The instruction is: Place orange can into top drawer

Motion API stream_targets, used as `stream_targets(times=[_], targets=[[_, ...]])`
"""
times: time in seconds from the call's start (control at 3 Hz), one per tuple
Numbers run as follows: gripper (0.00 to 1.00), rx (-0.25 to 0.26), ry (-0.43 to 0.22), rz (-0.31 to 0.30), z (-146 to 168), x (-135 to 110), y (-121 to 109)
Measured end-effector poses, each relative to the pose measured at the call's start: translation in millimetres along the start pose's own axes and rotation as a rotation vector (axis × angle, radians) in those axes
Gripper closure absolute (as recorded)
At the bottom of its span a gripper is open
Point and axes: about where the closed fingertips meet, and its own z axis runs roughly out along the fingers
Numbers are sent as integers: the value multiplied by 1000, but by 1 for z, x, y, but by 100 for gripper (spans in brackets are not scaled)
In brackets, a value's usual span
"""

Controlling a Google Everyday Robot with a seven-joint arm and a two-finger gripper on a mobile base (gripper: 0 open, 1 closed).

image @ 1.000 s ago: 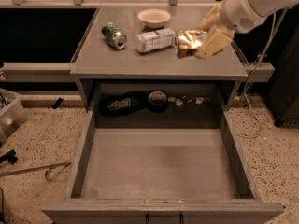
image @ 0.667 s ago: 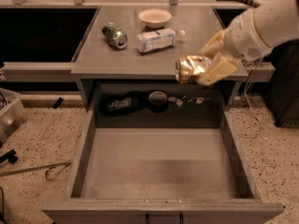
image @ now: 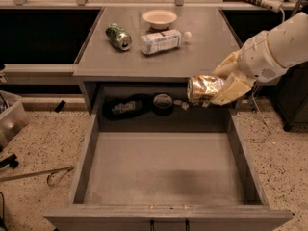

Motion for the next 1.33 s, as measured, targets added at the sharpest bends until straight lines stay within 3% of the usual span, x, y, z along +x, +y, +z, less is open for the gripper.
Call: stream_targets(times=[0.33, 0.67, 1.0, 1.33], targets=[[100, 7, -9, 14, 21, 9, 0], [100, -37, -74, 76, 81, 20, 13], [100, -72, -132, 176, 140, 27, 32], [100, -68, -157, 286, 183, 19, 58]])
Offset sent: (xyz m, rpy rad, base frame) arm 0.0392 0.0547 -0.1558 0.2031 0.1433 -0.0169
